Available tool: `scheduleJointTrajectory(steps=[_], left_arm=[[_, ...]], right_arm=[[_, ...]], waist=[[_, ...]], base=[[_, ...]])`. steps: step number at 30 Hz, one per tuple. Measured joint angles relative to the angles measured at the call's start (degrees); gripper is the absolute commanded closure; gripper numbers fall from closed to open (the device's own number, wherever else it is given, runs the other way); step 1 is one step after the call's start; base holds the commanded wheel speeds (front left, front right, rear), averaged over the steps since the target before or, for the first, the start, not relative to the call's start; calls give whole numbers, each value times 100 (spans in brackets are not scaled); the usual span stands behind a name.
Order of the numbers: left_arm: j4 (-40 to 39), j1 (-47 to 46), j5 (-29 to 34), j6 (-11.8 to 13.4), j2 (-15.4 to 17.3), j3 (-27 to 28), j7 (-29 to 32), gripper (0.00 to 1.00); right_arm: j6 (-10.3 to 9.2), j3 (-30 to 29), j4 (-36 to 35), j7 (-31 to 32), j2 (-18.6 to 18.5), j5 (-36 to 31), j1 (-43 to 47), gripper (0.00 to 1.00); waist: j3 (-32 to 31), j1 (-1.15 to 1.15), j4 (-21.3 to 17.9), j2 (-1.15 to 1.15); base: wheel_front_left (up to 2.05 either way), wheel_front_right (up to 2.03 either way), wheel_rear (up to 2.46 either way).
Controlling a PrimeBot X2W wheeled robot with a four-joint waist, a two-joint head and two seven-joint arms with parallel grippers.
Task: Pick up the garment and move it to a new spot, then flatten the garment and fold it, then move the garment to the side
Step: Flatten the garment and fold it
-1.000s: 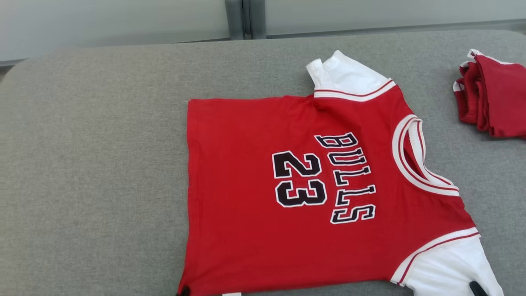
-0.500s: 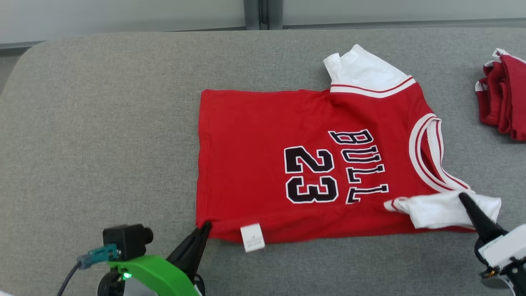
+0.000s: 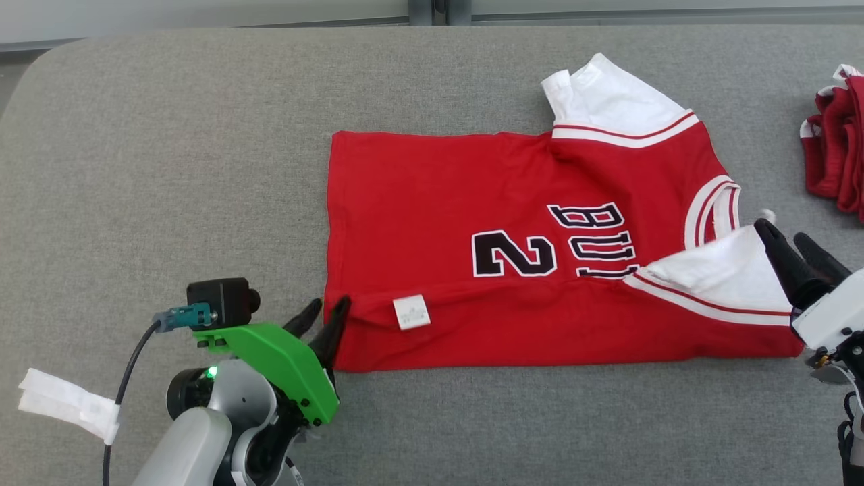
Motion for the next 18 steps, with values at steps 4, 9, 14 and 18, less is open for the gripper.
scheduleJointTrajectory(steps=[4, 9, 14, 18], left_arm=[[99, 57, -40, 69, -46, 242, -358, 0], [-280, 837, -270, 120, -53, 499, -693, 0], [-237, 1068, -349, 22, -59, 357, -651, 0], [-141, 844, -359, -54, -156, 309, -645, 0]], right_arm=[[0, 92, -516, -67, -159, -73, 76, 0], [0, 164, -1081, -121, -864, -406, 989, 0], [0, 190, -726, -332, -1185, -855, 1439, 0], [0, 343, -174, -511, -1332, -1200, 1327, 0]], waist=[[3, 0, -53, 0], [109, 0, -136, 0], [350, 0, -157, 0], [543, 0, -141, 0]], base=[[0, 0, 0], [0, 0, 0], [0, 0, 0], [0, 0, 0]])
